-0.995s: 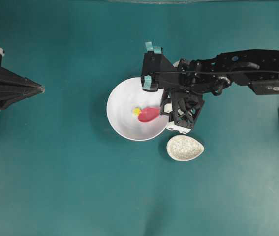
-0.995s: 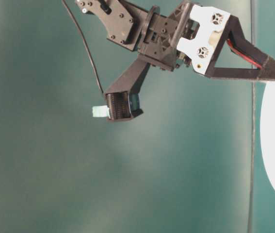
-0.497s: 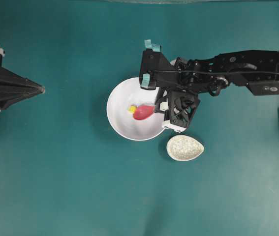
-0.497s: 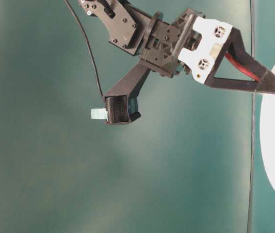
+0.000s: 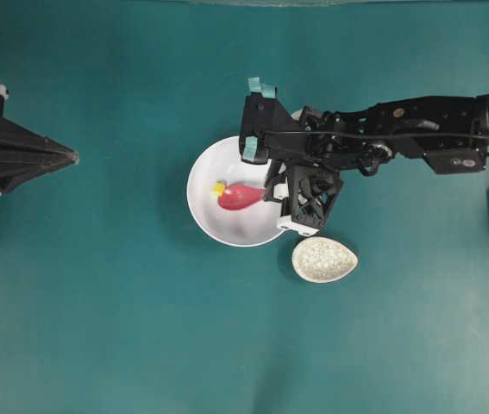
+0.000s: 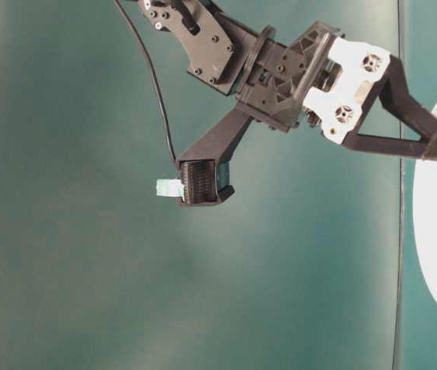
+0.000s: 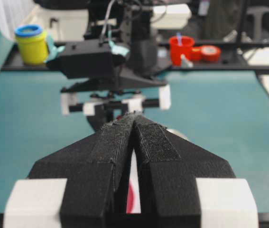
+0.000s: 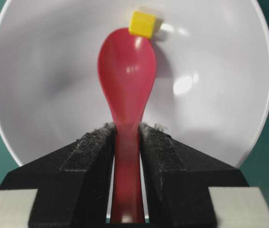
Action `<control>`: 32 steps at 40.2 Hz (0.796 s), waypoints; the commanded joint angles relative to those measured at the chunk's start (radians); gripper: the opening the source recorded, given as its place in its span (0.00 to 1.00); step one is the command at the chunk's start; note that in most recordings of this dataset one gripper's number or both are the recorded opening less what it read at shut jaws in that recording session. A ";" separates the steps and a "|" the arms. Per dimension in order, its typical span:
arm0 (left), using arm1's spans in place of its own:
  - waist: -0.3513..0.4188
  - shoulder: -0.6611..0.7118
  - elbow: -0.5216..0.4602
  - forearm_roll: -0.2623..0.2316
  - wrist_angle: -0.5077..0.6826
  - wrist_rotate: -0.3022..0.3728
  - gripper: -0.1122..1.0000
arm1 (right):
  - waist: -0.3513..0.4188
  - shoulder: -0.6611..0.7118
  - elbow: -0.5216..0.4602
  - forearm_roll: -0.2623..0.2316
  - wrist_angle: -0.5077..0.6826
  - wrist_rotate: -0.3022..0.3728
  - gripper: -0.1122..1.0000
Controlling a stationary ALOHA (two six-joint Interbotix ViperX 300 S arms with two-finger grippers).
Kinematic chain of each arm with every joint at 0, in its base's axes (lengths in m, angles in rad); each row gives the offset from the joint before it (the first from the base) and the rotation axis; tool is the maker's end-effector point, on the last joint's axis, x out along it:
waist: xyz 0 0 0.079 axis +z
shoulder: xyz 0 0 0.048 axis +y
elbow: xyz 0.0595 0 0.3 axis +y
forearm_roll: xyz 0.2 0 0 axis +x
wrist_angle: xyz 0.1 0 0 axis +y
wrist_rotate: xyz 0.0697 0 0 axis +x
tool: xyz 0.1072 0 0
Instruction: Scoop the yellow hexagonal prism block from the bowl with a spoon using the right arm.
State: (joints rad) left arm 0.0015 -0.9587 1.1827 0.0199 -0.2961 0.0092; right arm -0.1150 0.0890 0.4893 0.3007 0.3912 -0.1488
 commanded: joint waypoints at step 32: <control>0.000 0.008 -0.021 0.003 -0.005 -0.002 0.10 | 0.018 0.014 -0.023 0.006 -0.051 -0.002 0.32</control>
State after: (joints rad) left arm 0.0015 -0.9587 1.1827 0.0199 -0.2961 0.0077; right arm -0.0997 0.1135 0.4878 0.3037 0.3528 -0.1488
